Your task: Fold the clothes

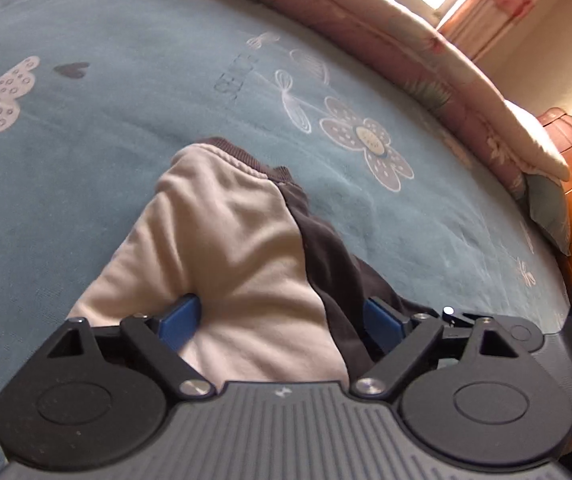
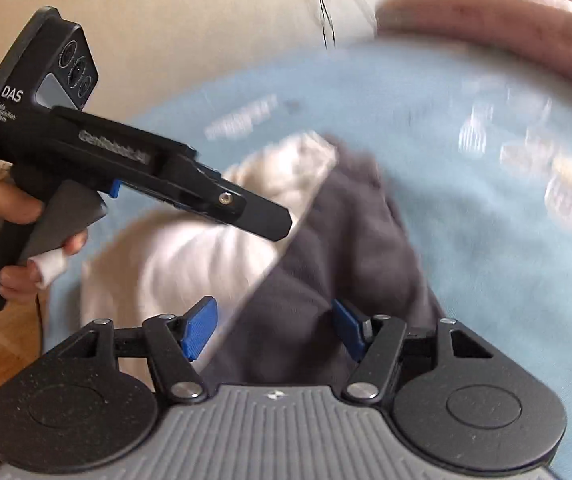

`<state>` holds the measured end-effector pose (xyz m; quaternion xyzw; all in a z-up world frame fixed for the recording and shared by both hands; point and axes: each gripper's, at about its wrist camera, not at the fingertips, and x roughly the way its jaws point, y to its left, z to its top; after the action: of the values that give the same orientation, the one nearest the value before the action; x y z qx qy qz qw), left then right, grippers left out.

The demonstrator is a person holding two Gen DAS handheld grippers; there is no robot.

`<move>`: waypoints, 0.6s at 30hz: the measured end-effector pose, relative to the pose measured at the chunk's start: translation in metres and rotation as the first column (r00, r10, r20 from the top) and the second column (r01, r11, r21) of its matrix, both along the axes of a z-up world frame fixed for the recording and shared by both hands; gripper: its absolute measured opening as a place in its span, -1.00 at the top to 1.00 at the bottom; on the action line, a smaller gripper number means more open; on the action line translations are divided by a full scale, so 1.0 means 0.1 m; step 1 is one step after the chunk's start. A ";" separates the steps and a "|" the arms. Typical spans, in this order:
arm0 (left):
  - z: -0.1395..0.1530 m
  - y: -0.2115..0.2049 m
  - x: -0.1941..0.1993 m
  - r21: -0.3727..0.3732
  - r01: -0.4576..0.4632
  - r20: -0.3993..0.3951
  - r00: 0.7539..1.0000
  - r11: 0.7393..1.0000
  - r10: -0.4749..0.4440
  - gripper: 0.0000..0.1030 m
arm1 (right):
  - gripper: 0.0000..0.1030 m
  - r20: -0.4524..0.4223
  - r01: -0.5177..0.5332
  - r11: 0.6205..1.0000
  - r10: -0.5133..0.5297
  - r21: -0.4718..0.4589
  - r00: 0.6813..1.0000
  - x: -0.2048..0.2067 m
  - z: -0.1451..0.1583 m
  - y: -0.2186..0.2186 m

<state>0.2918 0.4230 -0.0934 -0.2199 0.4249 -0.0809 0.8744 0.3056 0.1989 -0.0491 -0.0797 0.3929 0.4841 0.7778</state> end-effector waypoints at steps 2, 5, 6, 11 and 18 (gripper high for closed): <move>0.08 -0.03 0.09 0.000 -0.023 -0.048 0.999 1.000 0.023 -0.82 | -0.58 -0.008 -0.010 1.000 0.010 0.000 1.000 0.00 -0.01 0.01; 0.28 -0.01 0.13 -0.029 -0.043 -0.052 0.998 0.999 0.042 -0.82 | -0.56 0.012 -0.009 1.000 0.009 0.002 1.000 -0.06 0.12 0.01; 0.35 0.02 0.11 -0.056 -0.038 -0.016 0.999 0.998 0.037 -0.82 | -0.56 0.027 -0.011 1.000 0.010 0.024 1.000 -0.08 0.18 0.00; 0.22 0.13 0.34 -0.081 -0.083 -0.029 0.996 0.993 0.081 -0.82 | -0.56 0.057 -0.041 0.997 0.037 0.061 0.998 -0.10 0.22 0.03; 0.31 -0.06 0.36 0.026 -0.050 -0.052 0.997 0.998 0.051 -0.81 | -0.59 0.070 -0.057 0.996 0.062 -0.067 0.996 -0.23 0.10 -0.09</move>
<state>0.3275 0.4170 -0.0625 -0.2217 0.4431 -0.0476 0.8673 0.2825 0.1896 -0.0392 -0.1341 0.3779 0.4908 0.7735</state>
